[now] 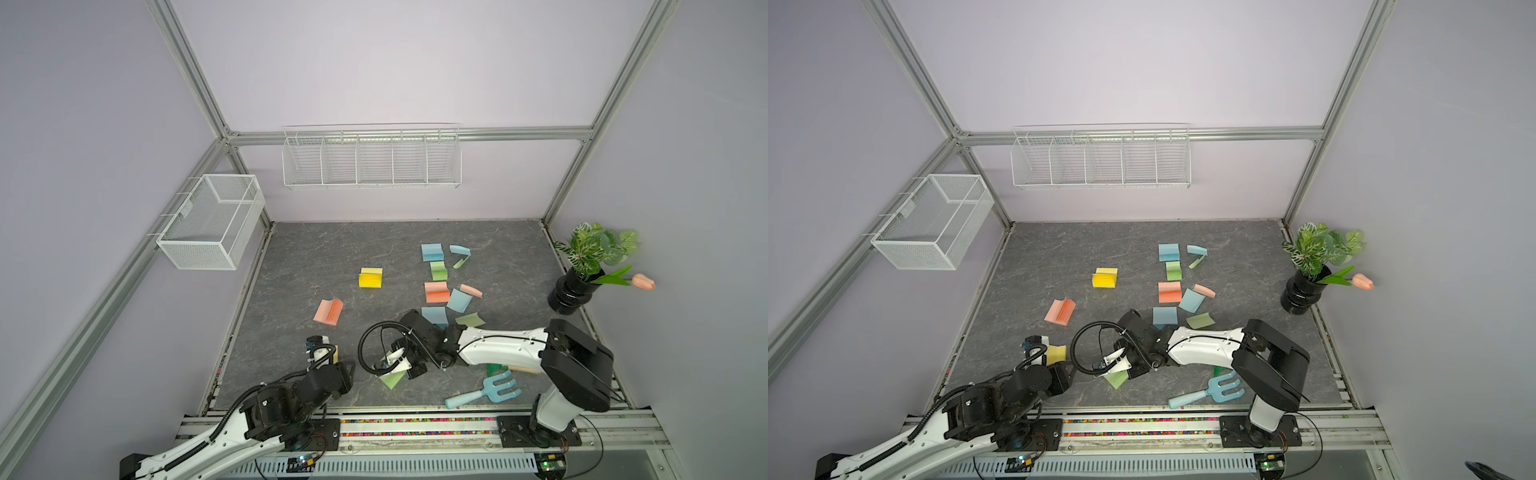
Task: Tear off pages from different memo pads
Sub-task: Pick up the memo pad from the center of the board, then tear off the paper from the memo pad.
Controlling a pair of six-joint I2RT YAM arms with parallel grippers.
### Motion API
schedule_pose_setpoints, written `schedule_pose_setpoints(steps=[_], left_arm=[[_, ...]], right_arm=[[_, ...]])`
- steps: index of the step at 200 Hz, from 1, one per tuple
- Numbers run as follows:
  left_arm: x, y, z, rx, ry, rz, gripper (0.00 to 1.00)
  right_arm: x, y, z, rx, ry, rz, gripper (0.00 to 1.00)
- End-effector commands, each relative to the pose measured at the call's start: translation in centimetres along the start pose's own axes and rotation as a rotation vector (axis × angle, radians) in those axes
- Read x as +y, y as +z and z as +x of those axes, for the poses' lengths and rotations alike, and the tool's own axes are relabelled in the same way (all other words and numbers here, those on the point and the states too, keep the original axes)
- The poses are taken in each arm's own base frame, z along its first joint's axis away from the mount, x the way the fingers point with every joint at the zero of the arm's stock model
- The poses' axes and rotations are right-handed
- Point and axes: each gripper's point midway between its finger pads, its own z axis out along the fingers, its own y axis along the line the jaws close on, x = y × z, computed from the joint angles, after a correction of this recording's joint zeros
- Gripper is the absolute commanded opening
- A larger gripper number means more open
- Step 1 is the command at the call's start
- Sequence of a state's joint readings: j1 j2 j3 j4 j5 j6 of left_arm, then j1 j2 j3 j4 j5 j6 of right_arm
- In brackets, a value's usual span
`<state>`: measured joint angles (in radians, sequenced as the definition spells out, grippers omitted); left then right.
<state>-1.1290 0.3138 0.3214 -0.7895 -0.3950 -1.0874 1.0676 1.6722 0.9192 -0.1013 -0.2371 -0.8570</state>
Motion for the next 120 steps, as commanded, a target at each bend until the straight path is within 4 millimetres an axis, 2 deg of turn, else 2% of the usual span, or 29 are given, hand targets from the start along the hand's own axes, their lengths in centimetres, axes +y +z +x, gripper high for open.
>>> schedule_pose_setpoints(steps=[1, 5, 8, 15, 31, 78, 120], left_arm=[[-3.2, -0.3, -1.1, -0.026, 0.056, 0.113, 0.53], [-3.6, -0.3, -1.1, -0.028, 0.062, 0.130, 0.57], [-4.0, -0.2, -1.1, -0.028, 0.065, 0.143, 0.59], [-4.7, -0.1, -1.1, -0.028, 0.077, 0.173, 0.64], [-6.6, -0.1, -1.1, -0.027, 0.108, 0.252, 0.70], [-11.0, -1.3, -2.2, -0.085, 0.220, 0.429, 0.76], [-13.8, -1.9, -1.4, -0.055, 0.304, 0.559, 0.76]], right_arm=[[-1.4, -2.1, -1.0, -0.064, 0.109, 0.066, 0.07], [-2.0, -2.5, -1.3, -0.079, 0.117, 0.091, 0.07], [-1.6, -2.5, -0.7, -0.074, 0.133, 0.089, 0.07], [-2.0, -3.2, -0.7, -0.095, 0.154, 0.116, 0.07], [-2.3, -4.7, -1.1, -0.152, 0.184, 0.139, 0.07], [-2.8, -8.3, -2.2, -0.225, 0.233, 0.189, 0.07], [-2.9, -10.6, -3.7, -0.289, 0.247, 0.209, 0.06]])
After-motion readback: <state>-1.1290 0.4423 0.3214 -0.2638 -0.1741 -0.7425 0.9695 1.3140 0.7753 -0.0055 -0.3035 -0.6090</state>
